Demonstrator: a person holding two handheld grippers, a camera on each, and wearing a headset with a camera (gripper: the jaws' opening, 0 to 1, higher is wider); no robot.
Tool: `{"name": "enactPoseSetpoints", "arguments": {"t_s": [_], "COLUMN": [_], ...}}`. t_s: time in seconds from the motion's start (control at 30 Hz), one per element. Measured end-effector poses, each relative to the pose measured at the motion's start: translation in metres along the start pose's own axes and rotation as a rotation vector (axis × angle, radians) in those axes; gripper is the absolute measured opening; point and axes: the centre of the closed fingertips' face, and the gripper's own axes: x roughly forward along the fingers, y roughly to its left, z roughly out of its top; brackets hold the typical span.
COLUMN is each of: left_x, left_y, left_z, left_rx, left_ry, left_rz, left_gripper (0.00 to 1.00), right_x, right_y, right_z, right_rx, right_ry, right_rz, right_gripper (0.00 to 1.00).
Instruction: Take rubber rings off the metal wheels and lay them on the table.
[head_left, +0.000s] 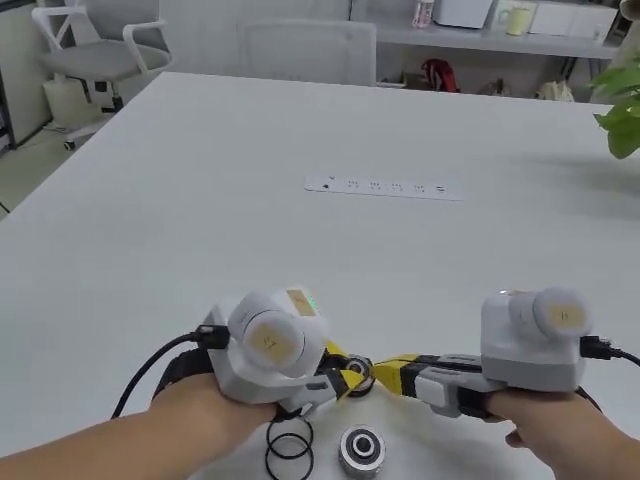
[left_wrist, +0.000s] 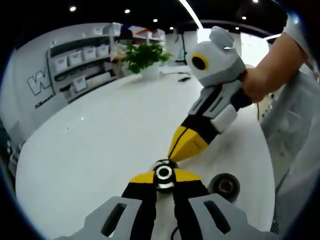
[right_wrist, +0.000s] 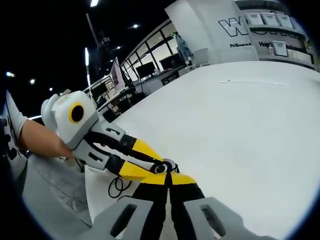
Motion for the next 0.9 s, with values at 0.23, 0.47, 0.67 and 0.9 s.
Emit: {"name": "enactPoseSetpoints", "arguments": {"t_s": [0.23, 0.47, 0.67, 0.9], "left_x": [0.0, 0.0, 0.0, 0.0], "left_y": [0.0, 0.0, 0.0, 0.0], "left_z": [0.0, 0.0, 0.0, 0.0], "left_rx": [0.007, 0.008, 0.011, 0.009], "left_ry": [0.002, 0.002, -0.004, -0.006], "left_rz": [0.002, 0.004, 0.0, -0.003], "left_gripper": [0.11, 0.11, 0.11, 0.12], "right_x": [0.001, 0.003, 0.002, 0.001], "right_y": [0.006, 0.009, 0.009, 0.014], "right_z": [0.001, 0.001, 0.002, 0.004], "right_rx": [-0.014, -0.02, -0.005, 0.015], "right_ry": [-0.002, -0.005, -0.014, -0.025], "right_rz": [0.018, 0.031, 0.048, 0.08], "right_gripper": [0.0, 0.0, 0.0, 0.0]}}
